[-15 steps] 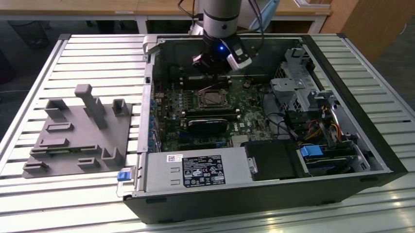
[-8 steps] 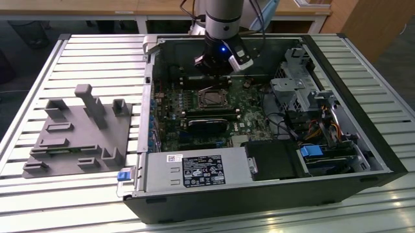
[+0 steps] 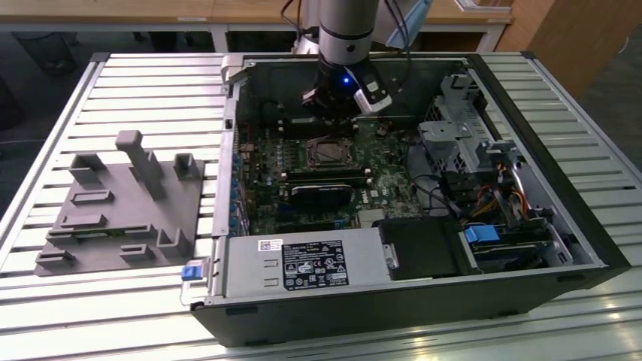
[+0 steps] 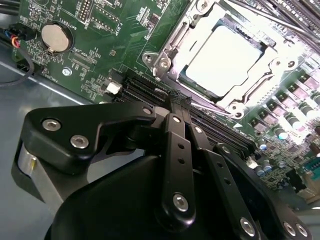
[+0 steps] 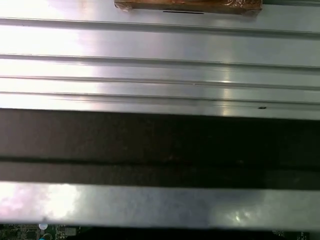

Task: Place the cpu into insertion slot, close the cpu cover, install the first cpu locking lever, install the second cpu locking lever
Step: 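Install the first cpu locking lever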

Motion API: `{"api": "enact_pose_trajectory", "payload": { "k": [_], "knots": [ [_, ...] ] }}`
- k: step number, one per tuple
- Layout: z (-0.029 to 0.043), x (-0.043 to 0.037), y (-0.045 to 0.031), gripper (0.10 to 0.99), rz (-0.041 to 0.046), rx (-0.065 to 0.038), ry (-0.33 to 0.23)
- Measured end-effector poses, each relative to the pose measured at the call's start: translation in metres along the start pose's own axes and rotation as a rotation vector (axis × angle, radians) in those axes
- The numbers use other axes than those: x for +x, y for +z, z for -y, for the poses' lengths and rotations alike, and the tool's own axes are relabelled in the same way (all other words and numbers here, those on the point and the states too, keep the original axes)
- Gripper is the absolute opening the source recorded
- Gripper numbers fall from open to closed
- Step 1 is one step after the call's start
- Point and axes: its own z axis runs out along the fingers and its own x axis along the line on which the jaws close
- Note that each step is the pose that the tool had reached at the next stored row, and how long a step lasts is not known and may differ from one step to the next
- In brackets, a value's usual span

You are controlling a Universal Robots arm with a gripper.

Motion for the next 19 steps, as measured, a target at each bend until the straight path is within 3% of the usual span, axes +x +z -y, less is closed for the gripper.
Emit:
{"api": "enact_pose_trajectory", "payload": {
  "k": [9,19],
  "knots": [
    [0.0009,-0.0011,0.0086,0.122,0.0000,0.000,0.000],
    [0.0008,-0.0012,0.0084,0.122,0.0001,0.001,0.000]
  ]
}}
